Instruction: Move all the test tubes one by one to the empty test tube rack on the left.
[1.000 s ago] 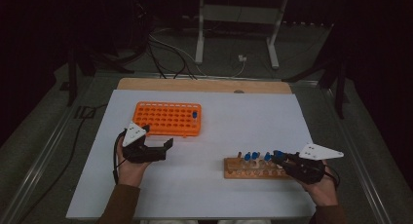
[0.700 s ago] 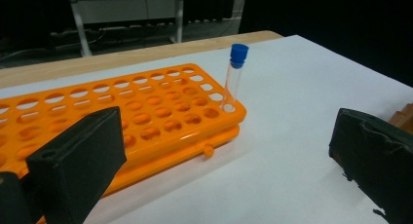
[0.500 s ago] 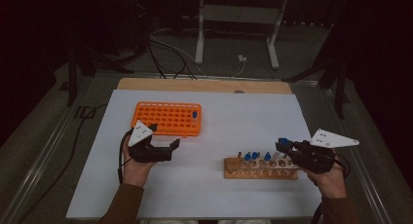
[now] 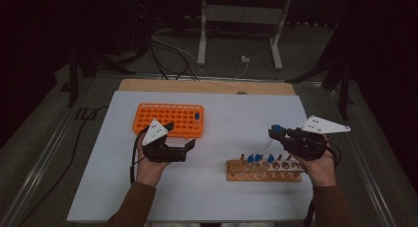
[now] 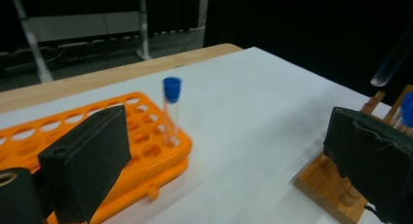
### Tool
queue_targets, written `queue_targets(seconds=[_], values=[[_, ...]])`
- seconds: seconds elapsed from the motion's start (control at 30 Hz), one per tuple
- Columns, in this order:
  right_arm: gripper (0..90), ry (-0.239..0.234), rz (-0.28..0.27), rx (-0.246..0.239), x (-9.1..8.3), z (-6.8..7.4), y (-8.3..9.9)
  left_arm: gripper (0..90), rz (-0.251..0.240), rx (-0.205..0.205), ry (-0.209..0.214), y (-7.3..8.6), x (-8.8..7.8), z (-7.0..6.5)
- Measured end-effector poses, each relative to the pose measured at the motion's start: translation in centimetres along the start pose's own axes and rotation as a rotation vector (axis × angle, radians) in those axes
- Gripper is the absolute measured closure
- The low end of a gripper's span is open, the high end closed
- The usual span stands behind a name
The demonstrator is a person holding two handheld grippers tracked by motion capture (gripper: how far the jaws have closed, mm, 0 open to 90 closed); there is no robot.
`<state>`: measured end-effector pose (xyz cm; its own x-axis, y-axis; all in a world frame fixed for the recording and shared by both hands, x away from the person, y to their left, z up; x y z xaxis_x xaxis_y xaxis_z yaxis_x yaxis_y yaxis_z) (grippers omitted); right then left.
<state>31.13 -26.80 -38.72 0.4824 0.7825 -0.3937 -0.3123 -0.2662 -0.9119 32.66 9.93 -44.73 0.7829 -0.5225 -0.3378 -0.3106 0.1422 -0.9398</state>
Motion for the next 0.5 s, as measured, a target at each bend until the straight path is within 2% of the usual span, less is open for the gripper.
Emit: queue_targets(seconds=[0.17,0.37,0.5], values=[[76.5,-0.009,0.002,-0.001,1.7,0.4,-1.0,5.1,0.004,0.008,0.027,-0.7,0.9,-1.2],[76.5,-0.024,0.024,-0.009,3.6,0.9,-1.9,7.2,0.016,0.028,0.082,-1.1,2.2,-2.6],[76.5,-0.036,0.031,-0.012,4.8,1.3,-2.4,8.3,0.021,0.037,0.098,-1.4,2.9,-3.4]])
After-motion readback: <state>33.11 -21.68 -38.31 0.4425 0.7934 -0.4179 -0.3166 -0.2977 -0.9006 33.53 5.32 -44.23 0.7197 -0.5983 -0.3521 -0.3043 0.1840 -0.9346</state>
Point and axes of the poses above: each handheld gripper's, and its own axes: x roughly forward along the jaws, y roughly out of its underside, z roughly to its left, the point moved 3 cm from there along x, roughly forward along the jaws, and after that the axes turned 11 degrees about -y, right-handed, at the moved point
